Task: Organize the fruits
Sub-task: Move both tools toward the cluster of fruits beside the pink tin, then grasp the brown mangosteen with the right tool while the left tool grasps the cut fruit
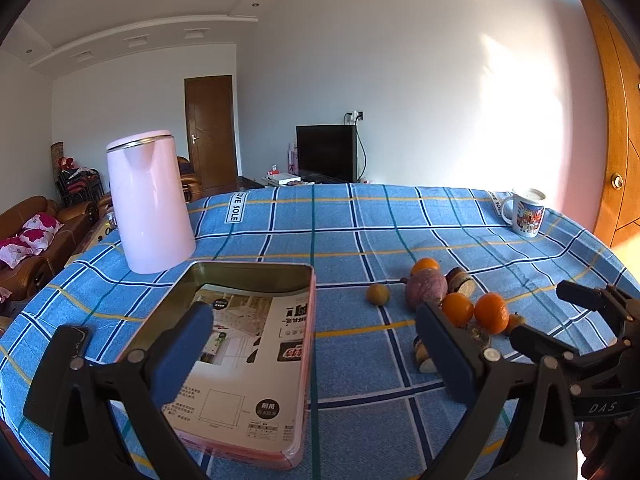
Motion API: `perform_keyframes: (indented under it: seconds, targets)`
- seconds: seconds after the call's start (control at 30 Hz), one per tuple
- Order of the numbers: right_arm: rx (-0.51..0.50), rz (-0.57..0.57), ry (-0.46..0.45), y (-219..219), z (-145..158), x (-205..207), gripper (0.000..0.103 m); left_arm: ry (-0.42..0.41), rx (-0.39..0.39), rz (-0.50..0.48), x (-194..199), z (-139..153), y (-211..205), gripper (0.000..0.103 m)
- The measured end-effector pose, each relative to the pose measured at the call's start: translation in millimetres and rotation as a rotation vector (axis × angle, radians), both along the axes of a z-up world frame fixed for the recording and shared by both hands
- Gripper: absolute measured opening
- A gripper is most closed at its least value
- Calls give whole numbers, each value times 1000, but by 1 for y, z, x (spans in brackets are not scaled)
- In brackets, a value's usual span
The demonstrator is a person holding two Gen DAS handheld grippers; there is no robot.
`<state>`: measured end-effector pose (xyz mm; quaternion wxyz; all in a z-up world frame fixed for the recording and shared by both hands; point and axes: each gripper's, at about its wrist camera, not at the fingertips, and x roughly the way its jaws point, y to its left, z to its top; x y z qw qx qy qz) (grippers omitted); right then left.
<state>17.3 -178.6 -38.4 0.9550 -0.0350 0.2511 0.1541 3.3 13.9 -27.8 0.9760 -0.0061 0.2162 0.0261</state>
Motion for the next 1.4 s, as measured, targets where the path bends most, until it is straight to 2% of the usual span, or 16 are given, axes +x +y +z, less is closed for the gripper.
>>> perform_keyframes:
  seconds: [0.17,0.23,0.37,0.47,0.57,0.63,0.8,1.0,1.1,1.17,1.23,1.37,1.4]
  targets:
    - [-38,40,54,15,-22,0,97,11,-29,1,1,-5,7,103]
    - [-43,63,88,21,-29,2,83,13,-37,-4,1,-7,7,103]
    - [-62,80,144,29,-41,8,77,15,-39,-22,0,-9,3,103]
    - [-66,97,188,32,-47,11,64,22,-44,-33,1,-10,-1,103]
    - [-63,117,218,33,-50,14,60,29,-48,-48,3,-11,-5,103]
    - [-40,141,231,32,-52,14,47,32,-46,-63,4,-11,-9,103]
    - [2,157,231,23,-51,9,46,49,-29,-101,7,-13,-23,102]
    - [33,67,140,-6,-33,4,46,87,-7,-153,17,-19,-44,98]
    - [55,14,109,-21,-29,7,46,126,-1,-181,27,-24,-54,91]
    - [68,-9,99,-28,-28,9,46,154,-1,-203,34,-28,-61,90]
    - [79,-22,96,-32,-28,10,46,183,9,-213,40,-32,-68,81]
    - [92,-27,80,-35,-29,10,46,249,12,-235,53,-43,-75,78]
    - [92,-26,76,-35,-29,9,46,267,1,-241,56,-45,-75,74]
